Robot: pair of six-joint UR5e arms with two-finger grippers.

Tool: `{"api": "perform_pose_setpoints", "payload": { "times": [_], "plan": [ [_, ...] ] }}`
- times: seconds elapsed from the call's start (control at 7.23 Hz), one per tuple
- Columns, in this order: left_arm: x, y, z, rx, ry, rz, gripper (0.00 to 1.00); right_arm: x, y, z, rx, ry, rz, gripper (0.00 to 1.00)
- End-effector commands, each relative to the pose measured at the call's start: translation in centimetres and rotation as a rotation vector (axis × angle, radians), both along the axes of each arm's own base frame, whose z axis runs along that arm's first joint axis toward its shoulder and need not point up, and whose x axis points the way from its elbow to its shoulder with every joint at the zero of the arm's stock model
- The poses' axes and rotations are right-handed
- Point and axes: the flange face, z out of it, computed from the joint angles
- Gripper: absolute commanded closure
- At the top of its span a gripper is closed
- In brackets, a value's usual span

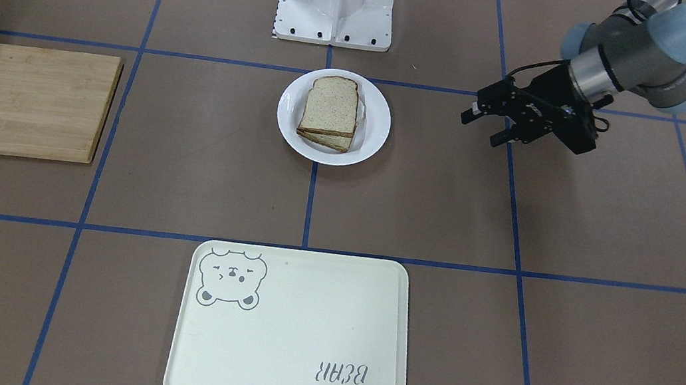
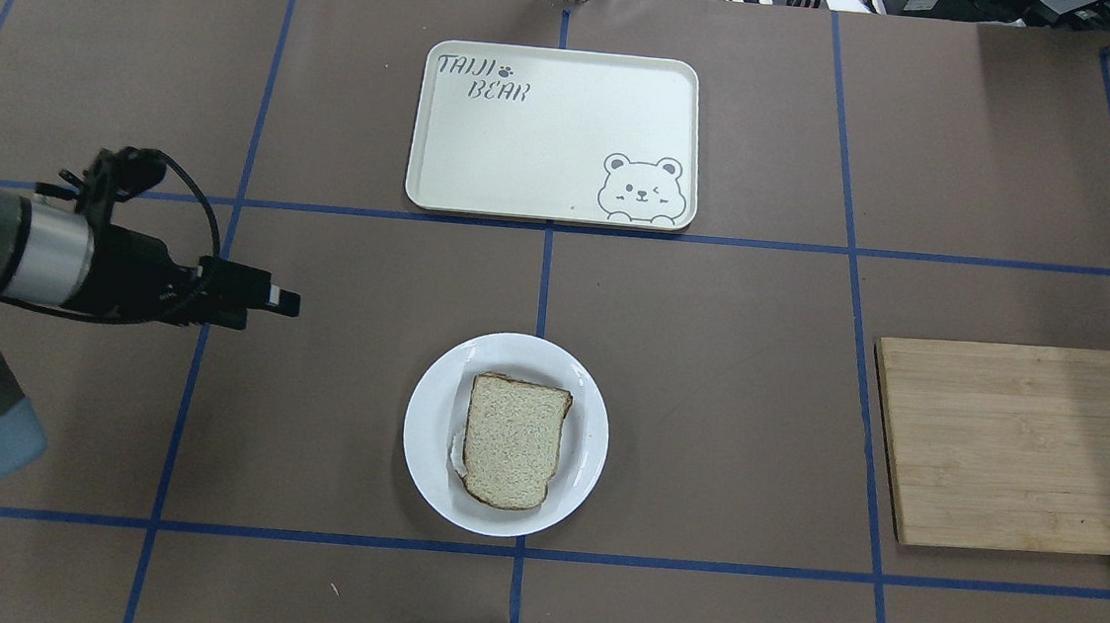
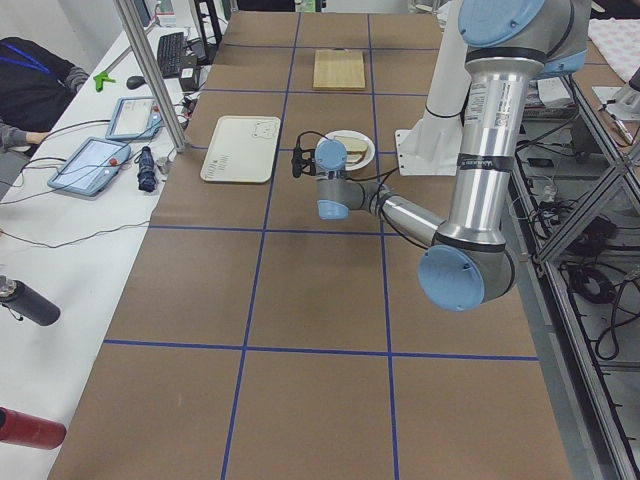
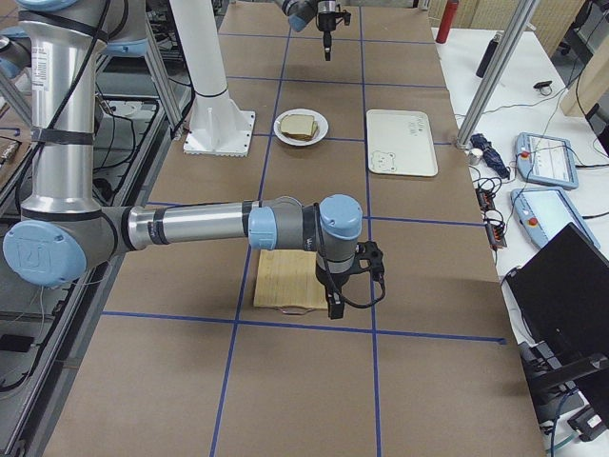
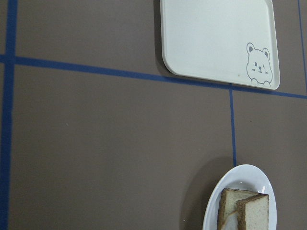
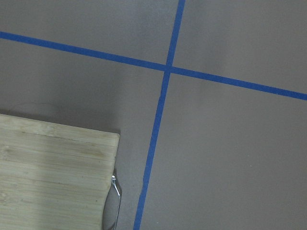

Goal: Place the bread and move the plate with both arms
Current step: 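Grip the white plate rim with the left gripper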

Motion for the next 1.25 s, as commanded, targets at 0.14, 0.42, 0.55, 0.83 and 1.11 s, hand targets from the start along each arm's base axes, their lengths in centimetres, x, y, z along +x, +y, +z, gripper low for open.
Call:
{"api": "perform_pose_setpoints", "payload": {
  "times": [0.14,0.42,0.55,0.83,1.11],
  "plan": [
    [11.5,5.6,-0.7,-0.033,0.033,-0.048,0.06,0.1,0.3,0.2,-0.005,-0.002,0.001,0.00],
    [12.6,6.2,-0.3,-0.053,0.081,-0.042,0.22,0.1,0.2,0.2,-0.005,-0.003,0.002,0.00],
    [12.9,6.3,0.3,-0.056,0.070,-0.039,0.31,0.1,0.2,0.3,-0.008,-0.003,0.002,0.00],
    [13.4,6.6,0.0,-0.054,0.076,-0.029,0.43,0.1,0.2,0.4,-0.010,-0.003,0.003,0.00],
    [14.3,7.7,0.3,-0.052,0.088,-0.009,0.51,0.1,0.2,0.5,-0.012,-0.002,0.003,0.00]
  ]
}}
